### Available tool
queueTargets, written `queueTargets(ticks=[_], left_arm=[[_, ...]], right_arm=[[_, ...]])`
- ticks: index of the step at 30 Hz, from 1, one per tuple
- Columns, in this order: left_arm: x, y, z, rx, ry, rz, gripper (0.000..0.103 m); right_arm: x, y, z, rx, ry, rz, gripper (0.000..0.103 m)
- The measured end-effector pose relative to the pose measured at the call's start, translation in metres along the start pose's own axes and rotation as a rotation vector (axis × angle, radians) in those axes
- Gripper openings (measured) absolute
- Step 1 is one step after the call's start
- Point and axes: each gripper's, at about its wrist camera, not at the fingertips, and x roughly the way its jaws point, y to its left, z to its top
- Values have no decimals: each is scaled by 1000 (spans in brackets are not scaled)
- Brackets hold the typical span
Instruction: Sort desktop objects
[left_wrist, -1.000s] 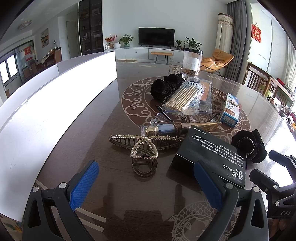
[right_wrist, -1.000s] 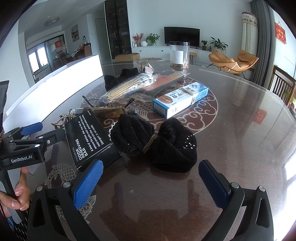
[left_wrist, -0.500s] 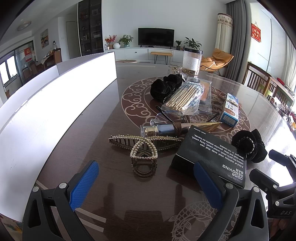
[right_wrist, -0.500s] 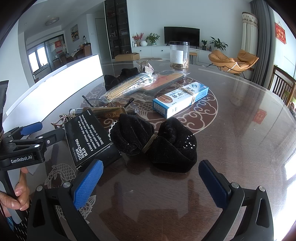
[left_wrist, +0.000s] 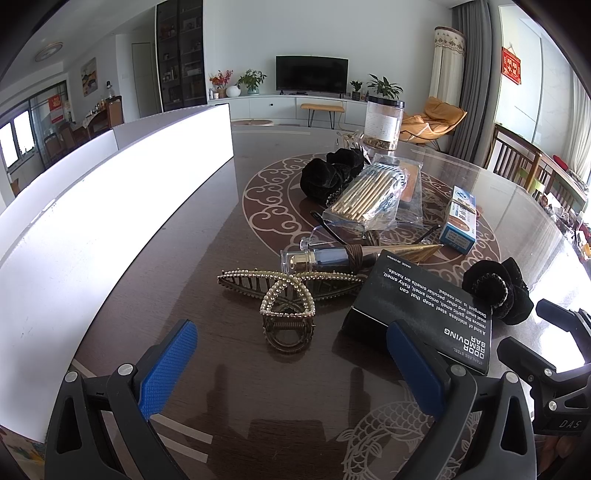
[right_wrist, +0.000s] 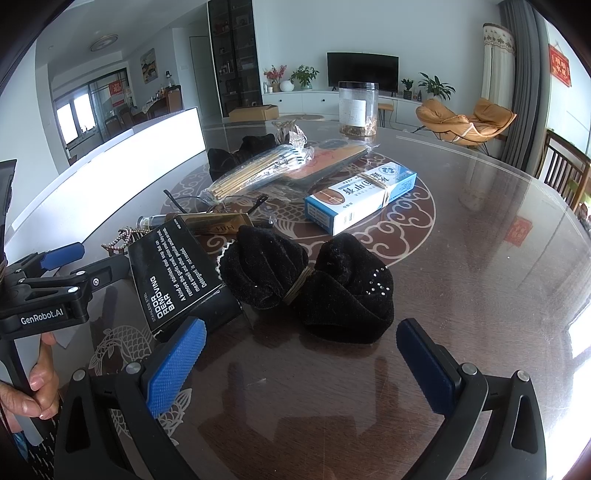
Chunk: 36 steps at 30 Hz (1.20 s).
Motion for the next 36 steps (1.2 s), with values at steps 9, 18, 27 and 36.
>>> queueTargets(ticks=[9, 18, 27, 36], left_arm=[[0, -1, 0, 0, 0, -1, 103], [0, -2, 1, 4, 0, -1, 103], [0, 2, 1, -1, -1, 3, 103], [0, 13, 0, -45, 3, 1, 103]], right_arm=[[0, 0, 0, 0, 0, 0, 103], [1, 0, -1, -3, 6, 1, 103], [1, 0, -1, -3, 10, -1, 103], [-2, -3, -1, 12, 2, 11, 103]])
